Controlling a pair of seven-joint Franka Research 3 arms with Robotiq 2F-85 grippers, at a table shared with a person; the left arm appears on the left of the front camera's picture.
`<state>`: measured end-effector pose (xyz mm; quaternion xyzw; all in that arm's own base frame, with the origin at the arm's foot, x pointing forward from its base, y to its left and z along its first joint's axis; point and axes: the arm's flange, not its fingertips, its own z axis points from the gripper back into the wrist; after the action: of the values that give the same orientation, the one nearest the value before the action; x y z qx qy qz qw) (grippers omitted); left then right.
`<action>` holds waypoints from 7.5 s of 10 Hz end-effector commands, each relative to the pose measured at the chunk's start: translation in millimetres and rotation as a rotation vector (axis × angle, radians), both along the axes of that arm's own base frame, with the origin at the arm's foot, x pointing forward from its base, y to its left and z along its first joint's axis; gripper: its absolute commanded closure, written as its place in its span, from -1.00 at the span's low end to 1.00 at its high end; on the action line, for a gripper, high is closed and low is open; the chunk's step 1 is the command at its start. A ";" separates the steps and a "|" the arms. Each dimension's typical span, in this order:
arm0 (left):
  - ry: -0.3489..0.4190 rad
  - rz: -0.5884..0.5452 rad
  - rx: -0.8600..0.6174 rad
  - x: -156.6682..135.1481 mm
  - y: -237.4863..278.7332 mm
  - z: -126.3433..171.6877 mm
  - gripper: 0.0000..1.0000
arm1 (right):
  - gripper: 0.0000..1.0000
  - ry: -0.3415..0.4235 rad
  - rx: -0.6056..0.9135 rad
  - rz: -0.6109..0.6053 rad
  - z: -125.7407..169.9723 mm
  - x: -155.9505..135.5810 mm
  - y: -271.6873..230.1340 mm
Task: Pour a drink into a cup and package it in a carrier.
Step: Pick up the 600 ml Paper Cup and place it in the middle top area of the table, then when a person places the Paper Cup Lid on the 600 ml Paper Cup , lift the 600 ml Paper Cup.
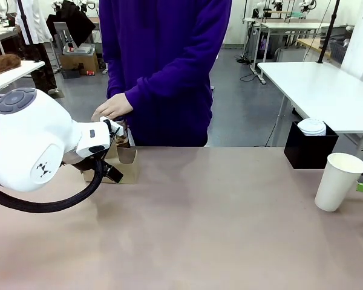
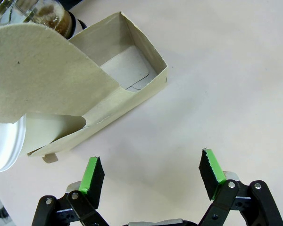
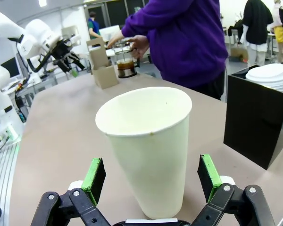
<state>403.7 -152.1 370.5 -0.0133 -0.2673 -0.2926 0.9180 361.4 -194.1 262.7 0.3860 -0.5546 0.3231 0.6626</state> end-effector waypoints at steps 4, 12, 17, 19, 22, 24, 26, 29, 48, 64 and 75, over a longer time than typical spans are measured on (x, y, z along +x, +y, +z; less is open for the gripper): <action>0.000 0.001 -0.002 -0.1 0.5 0.1 -1.00 | -1.00 -0.034 -0.008 -0.018 -21.7 11.6 24.4; 0.000 0.001 -0.002 -0.1 0.5 0.1 -1.00 | -1.00 -0.034 0.034 0.019 -31.2 32.6 59.2; 0.000 0.001 -0.002 -0.1 0.5 0.1 -1.00 | -0.60 0.003 0.046 0.036 -28.8 31.1 54.2; 0.000 0.001 -0.002 -0.1 0.5 0.1 -1.00 | -0.60 0.006 0.041 -0.009 -7.2 26.7 56.4; 0.000 0.001 -0.002 -0.1 0.5 0.1 -1.00 | -0.60 -0.004 0.047 -0.054 76.0 46.5 100.1; 0.000 0.001 -0.002 -0.1 0.5 0.1 -1.00 | -0.60 0.024 0.056 -0.025 104.0 74.5 154.9; 0.000 0.001 -0.002 -0.1 0.5 0.1 -1.00 | -0.60 0.042 0.086 0.001 111.2 104.6 221.7; 0.000 0.001 -0.002 -0.1 0.5 0.1 -1.00 | -0.60 0.044 0.122 0.017 92.0 140.8 309.2; 0.000 0.001 -0.002 -0.1 0.5 0.1 -1.00 | -0.60 0.058 0.124 -0.020 16.0 186.7 354.4; 0.000 0.001 -0.002 -0.1 0.5 0.1 -1.00 | -0.60 0.058 0.124 -0.020 16.0 186.7 354.4; 0.000 0.001 -0.002 -0.1 0.5 0.1 -1.00 | -0.60 0.058 0.124 -0.020 16.0 186.7 354.4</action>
<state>403.7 -152.2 370.4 -0.0128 -0.2672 -0.2928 0.9180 548.0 158.5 275.3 0.4287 -0.5556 0.2699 0.6593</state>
